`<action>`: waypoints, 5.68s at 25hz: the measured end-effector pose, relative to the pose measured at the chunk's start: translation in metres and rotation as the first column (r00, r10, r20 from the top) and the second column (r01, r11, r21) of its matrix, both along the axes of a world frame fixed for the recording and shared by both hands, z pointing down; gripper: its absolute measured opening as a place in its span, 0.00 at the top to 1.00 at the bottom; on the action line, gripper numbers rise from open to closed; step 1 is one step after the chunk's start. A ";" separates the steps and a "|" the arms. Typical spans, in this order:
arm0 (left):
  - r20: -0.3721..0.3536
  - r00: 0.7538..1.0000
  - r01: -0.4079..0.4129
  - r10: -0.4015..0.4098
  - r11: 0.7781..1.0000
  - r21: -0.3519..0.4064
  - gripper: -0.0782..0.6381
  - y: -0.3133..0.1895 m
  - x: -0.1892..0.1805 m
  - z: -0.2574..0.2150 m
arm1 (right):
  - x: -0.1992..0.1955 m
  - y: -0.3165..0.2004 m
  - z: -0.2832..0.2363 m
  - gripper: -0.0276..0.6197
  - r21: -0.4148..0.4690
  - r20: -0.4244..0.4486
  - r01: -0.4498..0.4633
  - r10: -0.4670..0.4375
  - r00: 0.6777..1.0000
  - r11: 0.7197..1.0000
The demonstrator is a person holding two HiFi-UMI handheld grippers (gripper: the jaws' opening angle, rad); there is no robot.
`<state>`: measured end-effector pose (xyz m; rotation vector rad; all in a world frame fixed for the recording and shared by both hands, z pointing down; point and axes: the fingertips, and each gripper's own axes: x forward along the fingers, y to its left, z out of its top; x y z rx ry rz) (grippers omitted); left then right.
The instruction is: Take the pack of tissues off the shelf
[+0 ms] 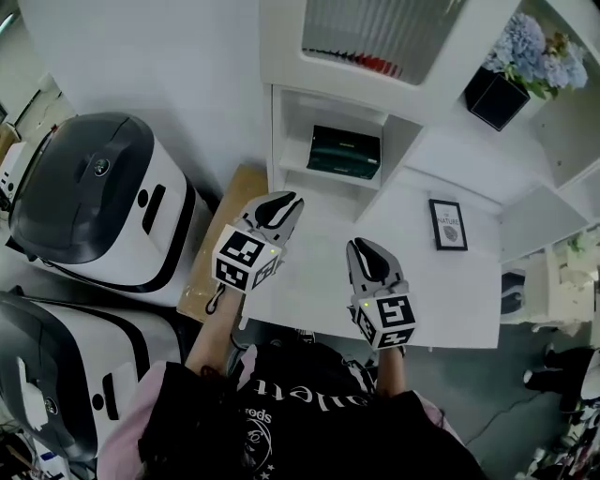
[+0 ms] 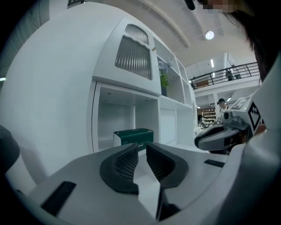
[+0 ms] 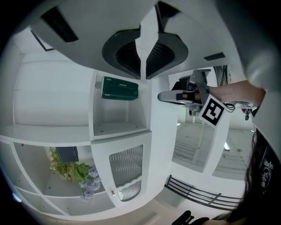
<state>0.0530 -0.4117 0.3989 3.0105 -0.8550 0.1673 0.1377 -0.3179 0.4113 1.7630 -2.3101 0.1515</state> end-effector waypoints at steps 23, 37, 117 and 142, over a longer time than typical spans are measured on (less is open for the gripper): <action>0.123 0.991 0.053 -0.045 0.997 -0.059 0.71 -0.116 0.070 0.045 | 0.070 -0.033 0.041 0.85 -0.090 0.036 -0.040 0.043 0.998 0.995; 0.174 0.984 0.034 -0.028 0.999 -0.029 0.78 -0.099 0.053 0.046 | 0.080 -0.087 0.018 0.85 0.017 -0.005 0.025 -0.025 1.000 1.000; 0.088 0.994 0.070 -0.059 0.989 -0.132 0.80 0.166 -0.139 0.093 | -0.092 0.109 0.072 0.72 -0.130 -0.108 0.092 -0.107 0.988 0.987; 0.108 0.974 0.210 -0.201 0.975 -0.074 0.80 0.381 -0.077 0.069 | -0.027 0.311 0.054 0.72 -0.040 -0.060 0.203 -0.205 0.977 0.978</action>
